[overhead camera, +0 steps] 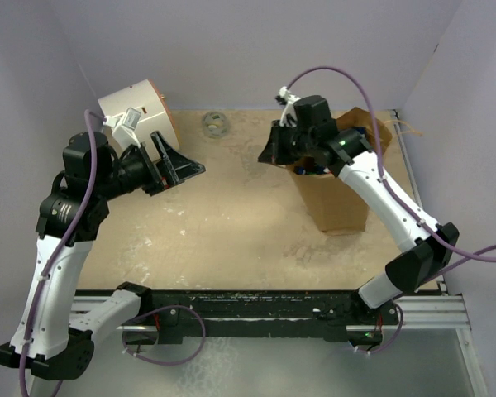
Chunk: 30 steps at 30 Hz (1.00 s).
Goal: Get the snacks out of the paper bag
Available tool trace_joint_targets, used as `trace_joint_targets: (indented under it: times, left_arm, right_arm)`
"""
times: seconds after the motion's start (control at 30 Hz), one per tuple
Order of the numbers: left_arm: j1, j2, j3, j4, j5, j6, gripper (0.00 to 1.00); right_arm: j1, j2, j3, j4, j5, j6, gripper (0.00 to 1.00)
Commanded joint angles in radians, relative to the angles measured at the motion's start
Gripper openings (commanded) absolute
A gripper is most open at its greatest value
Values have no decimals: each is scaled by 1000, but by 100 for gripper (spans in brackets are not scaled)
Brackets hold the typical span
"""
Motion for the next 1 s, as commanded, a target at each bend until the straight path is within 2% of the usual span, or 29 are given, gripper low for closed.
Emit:
trace_joint_targets:
  times: [0.0, 0.27, 0.43, 0.57, 0.63, 0.9, 0.97]
  left_arm:
    - [1, -80, -35, 48, 20, -107, 99]
    - [1, -217, -4, -114, -88, -134, 99]
    - [0, -259, 31, -192, -137, -137, 99]
    - [0, -255, 48, -210, -149, -133, 99]
    - [0, -239, 53, -205, -148, -122, 99]
    - [0, -109, 50, -86, -93, -75, 99]
    - [1, -65, 41, -45, -60, -66, 99]
  right_arm:
    - [129, 48, 96, 153, -46, 113, 0]
    - [286, 275, 382, 173, -94, 166, 0]
    - [340, 308, 393, 255, -135, 231, 0]
    - [345, 288, 367, 255, -146, 245, 1]
    - [345, 255, 340, 247, -142, 227, 9]
    - [341, 58, 222, 67, 102, 43, 69]
    - [339, 4, 197, 29, 145, 8, 81]
